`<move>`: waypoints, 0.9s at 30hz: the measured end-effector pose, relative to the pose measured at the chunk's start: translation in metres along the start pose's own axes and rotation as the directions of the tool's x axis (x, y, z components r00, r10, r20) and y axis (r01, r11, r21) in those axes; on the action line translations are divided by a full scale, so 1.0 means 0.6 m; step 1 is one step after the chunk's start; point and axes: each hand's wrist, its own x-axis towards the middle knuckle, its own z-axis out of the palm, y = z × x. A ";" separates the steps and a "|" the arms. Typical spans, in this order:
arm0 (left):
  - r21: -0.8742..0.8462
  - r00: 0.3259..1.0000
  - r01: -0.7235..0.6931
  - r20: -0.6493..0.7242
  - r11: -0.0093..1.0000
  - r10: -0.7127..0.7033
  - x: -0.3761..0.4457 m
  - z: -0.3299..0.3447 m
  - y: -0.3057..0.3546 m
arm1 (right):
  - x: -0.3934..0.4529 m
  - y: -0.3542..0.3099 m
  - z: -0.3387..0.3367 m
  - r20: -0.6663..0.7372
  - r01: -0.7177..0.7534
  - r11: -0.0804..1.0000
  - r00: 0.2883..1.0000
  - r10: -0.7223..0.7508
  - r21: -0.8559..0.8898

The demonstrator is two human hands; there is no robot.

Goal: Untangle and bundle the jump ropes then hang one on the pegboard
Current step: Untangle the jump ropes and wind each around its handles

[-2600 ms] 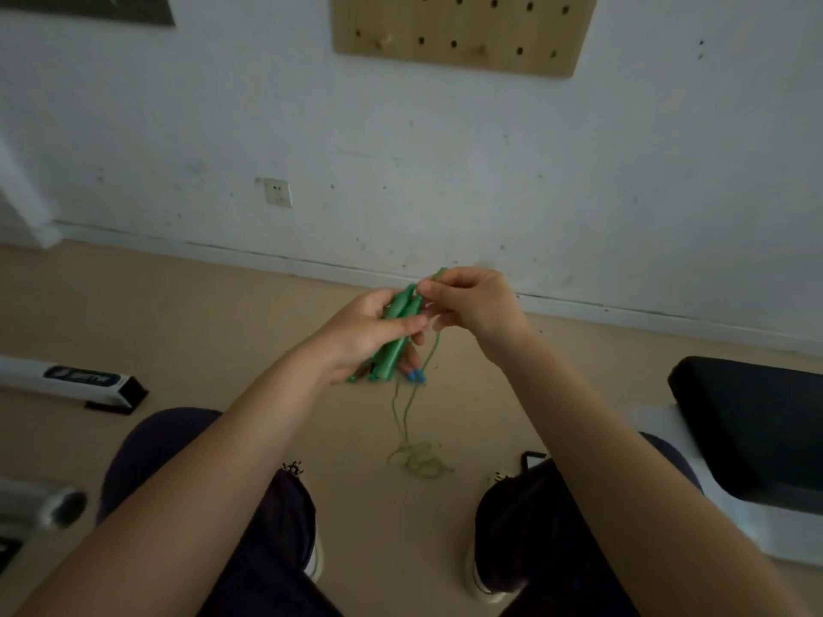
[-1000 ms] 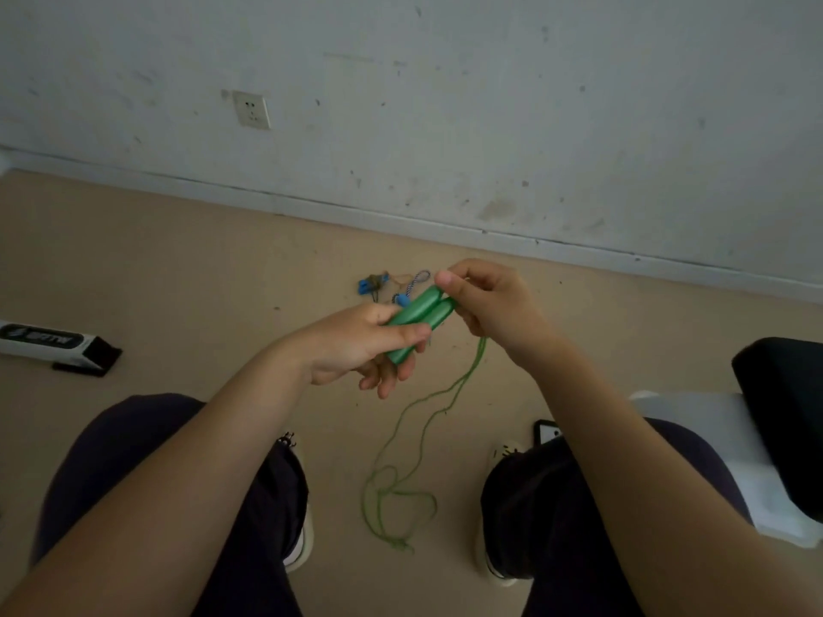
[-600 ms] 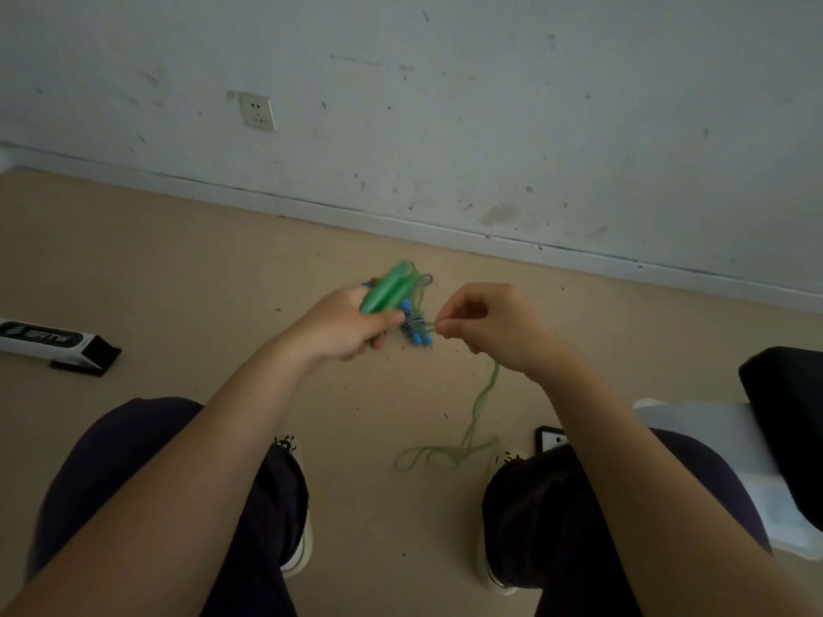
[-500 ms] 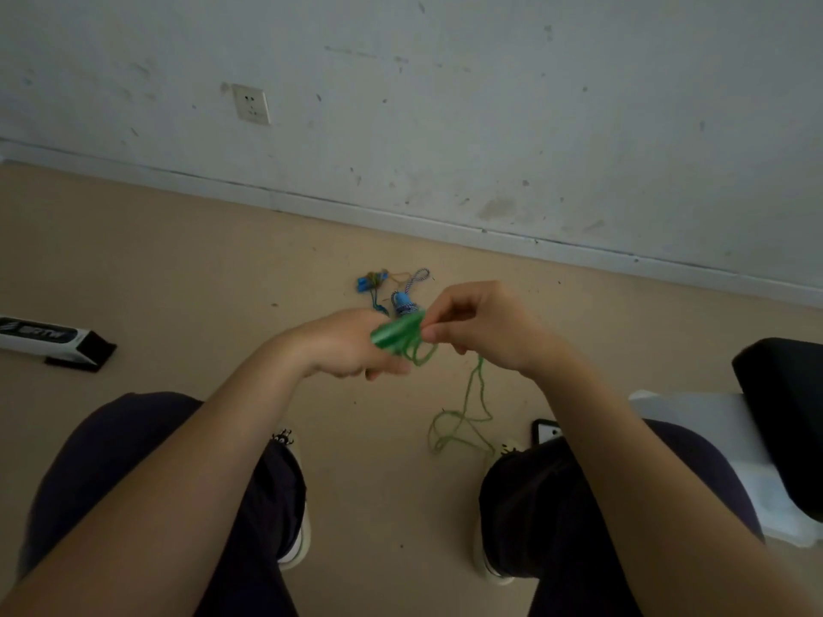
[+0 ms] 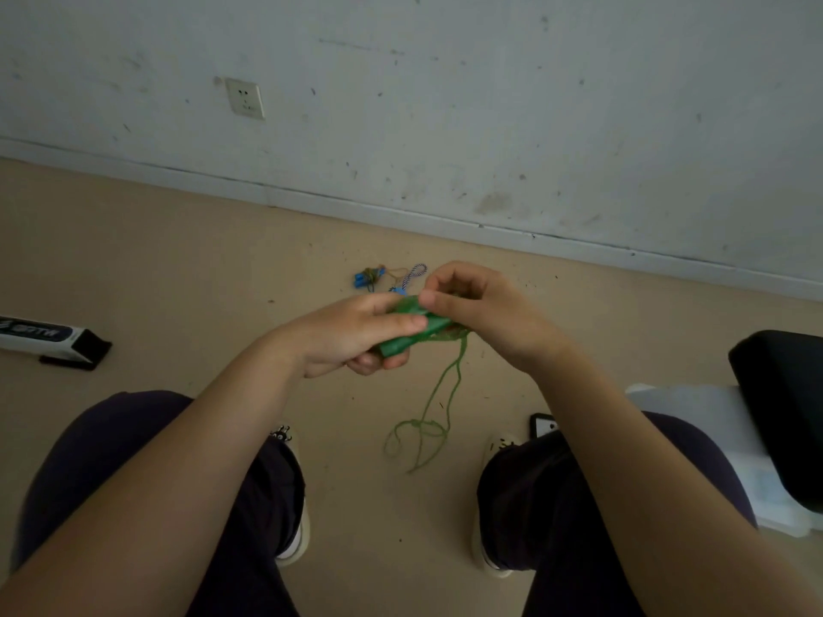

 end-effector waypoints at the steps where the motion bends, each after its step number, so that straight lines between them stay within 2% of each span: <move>1: -0.073 1.000 -0.023 0.009 0.997 0.024 -0.001 -0.004 0.001 | -0.001 -0.001 -0.004 0.019 -0.011 0.999 1.000 0.011 0.043; 5: -0.270 0.990 -0.139 -0.017 0.953 0.139 -0.004 -0.009 0.002 | -0.004 -0.004 -0.006 0.096 -0.046 0.990 0.995 0.033 0.137; 9: -0.400 0.932 -0.336 -0.271 0.853 0.241 0.005 -0.016 0.002 | -0.006 0.002 -0.005 0.050 -0.059 0.994 0.997 0.055 0.092; 11: -0.399 0.871 -0.430 -0.421 0.810 0.255 0.007 -0.029 0.002 | -0.006 0.004 -0.001 0.033 -0.065 0.997 0.997 0.066 -0.045; 13: -0.326 0.813 -0.464 -0.527 0.824 0.249 0.007 -0.041 0.000 | -0.007 0.006 0.008 0.033 -0.054 0.963 0.997 0.065 -0.263; 15: -0.236 0.770 -0.446 -0.593 0.864 0.236 0.010 -0.044 -0.003 | -0.007 0.006 0.020 0.038 -0.066 0.920 0.995 0.088 -0.385; 19: -0.102 0.718 -0.370 -0.662 0.923 0.214 0.014 -0.034 -0.005 | -0.010 -0.004 0.038 0.027 -0.076 0.879 0.995 0.101 -0.471; 24: 0.091 0.723 -0.227 -0.652 0.970 0.231 0.017 -0.028 -0.010 | -0.015 -0.016 0.031 0.034 -0.013 0.914 0.999 0.029 -0.405; 27: 0.248 0.738 -0.094 -0.633 0.964 0.235 0.019 -0.020 -0.014 | -0.014 -0.019 0.022 0.015 0.057 0.890 0.998 -0.056 -0.453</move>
